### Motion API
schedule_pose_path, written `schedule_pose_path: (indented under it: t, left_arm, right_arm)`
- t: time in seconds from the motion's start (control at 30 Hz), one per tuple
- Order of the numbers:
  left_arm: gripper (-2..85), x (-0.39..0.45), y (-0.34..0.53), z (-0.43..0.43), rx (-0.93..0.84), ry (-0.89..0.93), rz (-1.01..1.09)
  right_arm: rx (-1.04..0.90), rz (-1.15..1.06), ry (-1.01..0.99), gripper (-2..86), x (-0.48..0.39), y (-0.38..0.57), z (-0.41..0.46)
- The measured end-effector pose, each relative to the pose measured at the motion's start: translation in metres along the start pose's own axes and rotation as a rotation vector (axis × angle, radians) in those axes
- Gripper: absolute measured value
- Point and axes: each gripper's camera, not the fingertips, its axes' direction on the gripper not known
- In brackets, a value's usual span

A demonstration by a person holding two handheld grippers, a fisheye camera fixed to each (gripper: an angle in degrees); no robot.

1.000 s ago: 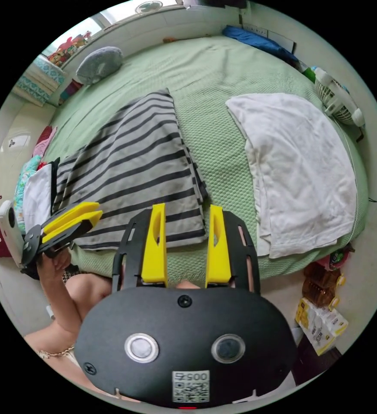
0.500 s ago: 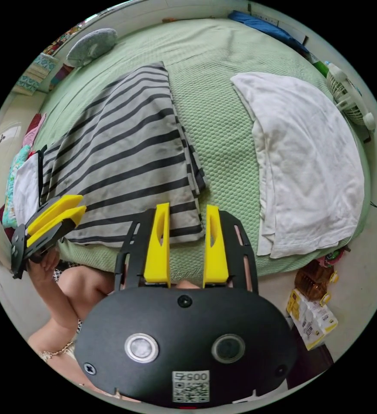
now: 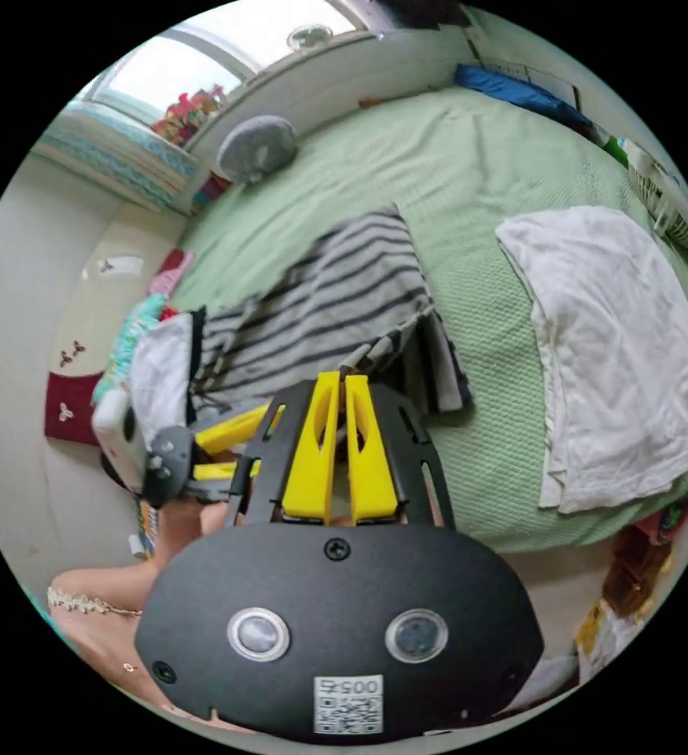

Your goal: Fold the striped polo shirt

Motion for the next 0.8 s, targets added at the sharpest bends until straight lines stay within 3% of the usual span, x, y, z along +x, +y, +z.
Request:
schedule_pose_path:
  t: [0.1, 0.3, 0.47, 0.6, 0.8]
  left_arm:
    - [17.6, 0.004, 0.001, 0.007, -0.01, -0.021, 0.001]
    - [16.4, -0.006, 0.0, 0.013, -0.022, -0.072, -0.045]
    - [11.4, -0.023, 0.006, -0.001, -0.026, -0.12, -0.111]
    - [1.9, -0.046, 0.015, -0.017, -0.02, -0.293, -0.225]
    - [-0.2, -0.078, 0.027, -0.037, 0.058, -0.21, -0.326]
  right_arm:
    - [0.089, 0.033, -0.148, -0.9, 0.008, 0.003, -0.015]
    - [0.188, 0.085, -0.207, -0.9, 0.018, 0.011, -0.032]
    - [0.237, 0.105, -0.168, -0.9, 0.023, 0.014, -0.041]
    - [0.227, 0.118, -0.178, -0.7, 0.028, 0.012, -0.038]
    - [0.173, 0.072, 0.007, 1.7, 0.004, 0.001, -0.017]
